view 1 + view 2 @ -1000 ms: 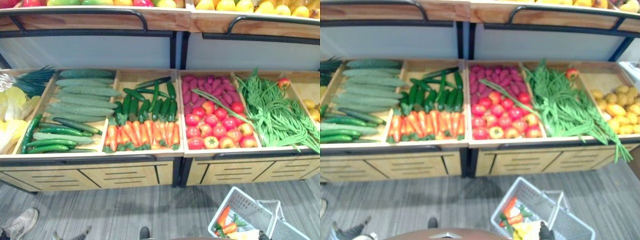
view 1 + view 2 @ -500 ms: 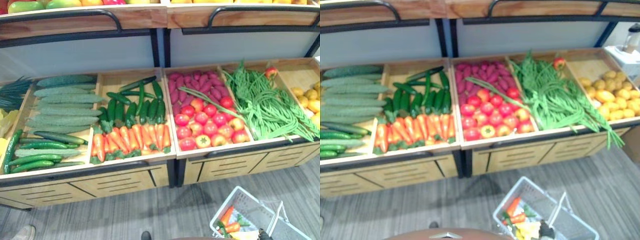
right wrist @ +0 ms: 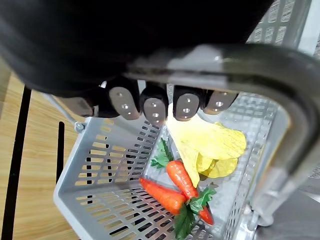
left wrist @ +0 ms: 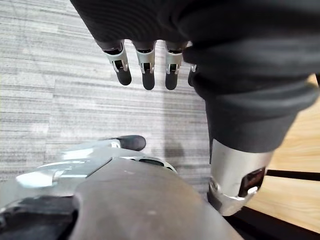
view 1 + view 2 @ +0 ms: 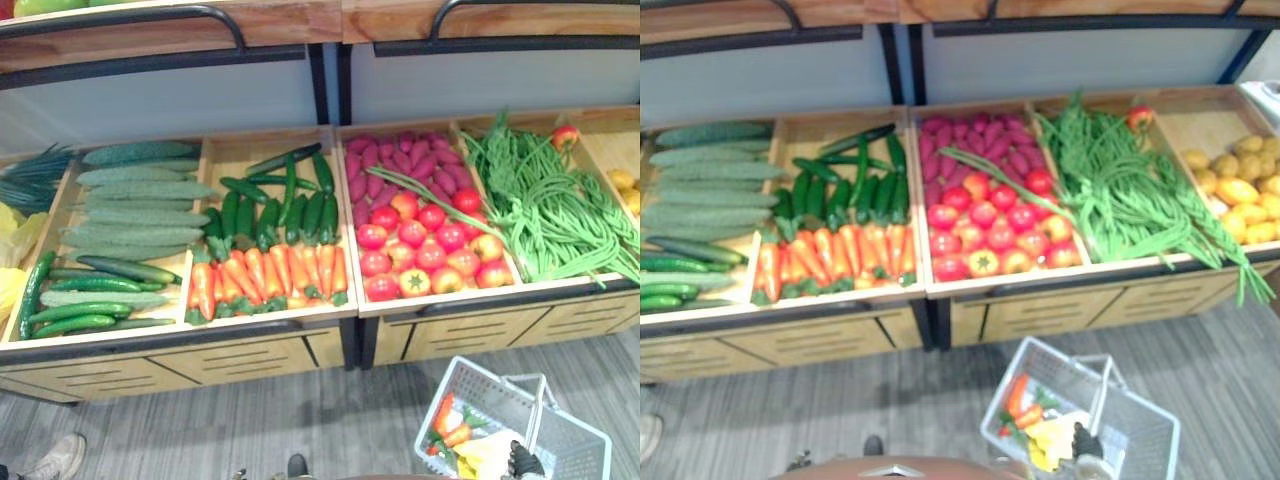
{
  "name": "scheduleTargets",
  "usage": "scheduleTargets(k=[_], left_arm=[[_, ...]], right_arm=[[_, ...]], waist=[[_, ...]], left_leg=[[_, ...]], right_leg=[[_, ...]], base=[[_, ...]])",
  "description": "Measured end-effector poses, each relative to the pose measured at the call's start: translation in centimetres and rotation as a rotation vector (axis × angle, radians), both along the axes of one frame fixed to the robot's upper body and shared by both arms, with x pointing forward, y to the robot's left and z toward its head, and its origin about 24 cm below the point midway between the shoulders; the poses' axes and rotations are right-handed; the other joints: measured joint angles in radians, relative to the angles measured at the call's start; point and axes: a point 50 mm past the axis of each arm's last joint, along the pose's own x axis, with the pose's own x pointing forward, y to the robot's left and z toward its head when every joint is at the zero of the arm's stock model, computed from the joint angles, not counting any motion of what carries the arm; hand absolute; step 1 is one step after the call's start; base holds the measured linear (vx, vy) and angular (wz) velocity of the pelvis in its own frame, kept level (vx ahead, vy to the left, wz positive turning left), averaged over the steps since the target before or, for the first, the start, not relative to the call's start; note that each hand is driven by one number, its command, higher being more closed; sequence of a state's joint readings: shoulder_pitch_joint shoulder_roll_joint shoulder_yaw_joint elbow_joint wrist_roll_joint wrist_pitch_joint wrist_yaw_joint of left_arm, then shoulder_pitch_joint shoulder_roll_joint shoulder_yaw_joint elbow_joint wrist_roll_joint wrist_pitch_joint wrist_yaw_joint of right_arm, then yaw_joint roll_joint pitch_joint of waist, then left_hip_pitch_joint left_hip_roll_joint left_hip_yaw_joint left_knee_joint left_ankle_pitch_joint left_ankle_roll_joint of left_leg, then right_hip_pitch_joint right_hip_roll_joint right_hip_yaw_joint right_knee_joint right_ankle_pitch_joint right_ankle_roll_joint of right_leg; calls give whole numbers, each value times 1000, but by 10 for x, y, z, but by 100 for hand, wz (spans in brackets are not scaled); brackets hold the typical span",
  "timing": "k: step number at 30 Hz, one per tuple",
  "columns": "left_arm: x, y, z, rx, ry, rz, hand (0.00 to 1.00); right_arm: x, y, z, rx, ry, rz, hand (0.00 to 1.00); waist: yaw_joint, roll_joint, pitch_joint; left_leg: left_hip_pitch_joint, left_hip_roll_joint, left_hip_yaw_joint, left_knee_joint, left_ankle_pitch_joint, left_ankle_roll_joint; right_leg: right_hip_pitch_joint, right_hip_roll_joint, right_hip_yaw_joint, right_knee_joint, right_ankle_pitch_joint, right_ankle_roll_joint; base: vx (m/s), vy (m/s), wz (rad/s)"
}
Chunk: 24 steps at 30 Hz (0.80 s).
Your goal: Pick vegetable in the basket
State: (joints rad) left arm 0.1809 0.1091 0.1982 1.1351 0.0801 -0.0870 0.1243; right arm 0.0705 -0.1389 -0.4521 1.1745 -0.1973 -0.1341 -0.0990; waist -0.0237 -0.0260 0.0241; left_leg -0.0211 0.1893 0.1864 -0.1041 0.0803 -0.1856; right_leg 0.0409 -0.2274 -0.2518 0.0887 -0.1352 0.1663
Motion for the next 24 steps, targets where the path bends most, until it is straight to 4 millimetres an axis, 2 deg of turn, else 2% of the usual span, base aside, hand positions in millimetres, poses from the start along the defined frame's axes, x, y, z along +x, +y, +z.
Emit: scheduleTargets(k=[7, 11, 12, 13, 14, 15, 16, 17, 18, 21, 22, 23, 24], left_arm=[[6, 0, 1, -2, -12, -57, 0], [9, 7, 4, 14, -31, -81, 0], [9, 7, 4, 15, -34, -87, 0], [12, 8, 5, 19, -45, -103, 0], [14, 7, 5, 21, -49, -107, 0], [43, 9, 10, 46, -123, -114, 0], [46, 10, 12, 50, -139, -111, 0], [37, 11, 11, 67, -116, -107, 0], [38, 13, 11, 76, -113, -117, 0], [46, 1, 10, 48, -132, -133, 0], [51, -5, 10, 35, -149, -129, 0], [46, -10, 8, 22, -140, -108, 0], [37, -19, 4, -1, -102, -90, 0]], right_arm=[[1, 6, -2, 16, -1, -3, 100], [0, 10, -3, 30, -2, -17, 100], [0, 10, -3, 30, -3, -19, 100], [2, 9, -2, 28, -17, -35, 100], [4, 7, -1, 25, -25, -44, 100], [36, 3, 10, -2, -146, -34, 100], [31, 6, 8, 11, -141, -55, 100], [39, 12, 10, 5, -165, -3, 100], [39, 13, 10, 7, -160, 11, 100], [34, 5, 11, -11, -153, 0, 100], [29, 1, 10, -12, -137, -17, 100], [35, 0, 12, -10, -147, -22, 100], [55, -3, 20, -32, -204, 26, 100]], waist=[[0, -16, 10], [-1, -38, 24], [-2, -39, 26], [-3, -39, 45], [-3, -35, 54], [-1, 1, 116], [-4, 0, 119], [3, 23, 115], [6, 16, 115], [-4, 44, 119], [-12, 36, 117], [-23, 49, 115], [5, 90, 99]], left_leg=[[-6, -1, 1, 0, -7, -3], [31, -6, 11, 8, -27, 4], [40, -7, 16, 8, -31, 5], [38, -3, 27, 72, -74, 14], [36, 1, 36, 96, -90, 18], [-30, 55, 222, 214, -175, 71], [-28, 54, 228, 215, -181, 80], [-3, 57, 390, 215, -186, 141], [6, 45, 406, 213, -186, 141], [7, 31, 410, 183, -169, 143], [10, 12, 435, 187, -171, 139], [7, 14, 443, 193, -183, 125], [21, 52, 575, 165, -191, 135]], right_leg=[[3, 2, 1, -16, 0, 0], [18, -5, 40, 18, 2, -2], [12, -7, 50, 38, 3, -6], [-21, -13, 97, 115, 15, -32], [-35, -12, 116, 139, 25, -47], [-215, 33, 236, 109, 366, -55], [-216, 29, 235, 100, 405, -52], [-223, 1, 90, 362, 329, -114], [-192, 5, 77, 316, 322, -108], [-195, 7, 76, 283, 322, -108], [-201, 8, 70, 229, 340, -103], [-168, 30, 67, 115, 385, -97], [-115, 61, 4, -62, 450, -104]], base=[[17, -4, 0], [63, 18, -4], [42, 66, -22], [38, 79, -30], [-54, 463, -237], [-101, 480, -228], [-137, 701, -346], [-51, 260, -171], [-31, 174, -171], [-42, -71, -27], [-57, -22, -40], [-36, -20, -156], [-7, 26, -324]])
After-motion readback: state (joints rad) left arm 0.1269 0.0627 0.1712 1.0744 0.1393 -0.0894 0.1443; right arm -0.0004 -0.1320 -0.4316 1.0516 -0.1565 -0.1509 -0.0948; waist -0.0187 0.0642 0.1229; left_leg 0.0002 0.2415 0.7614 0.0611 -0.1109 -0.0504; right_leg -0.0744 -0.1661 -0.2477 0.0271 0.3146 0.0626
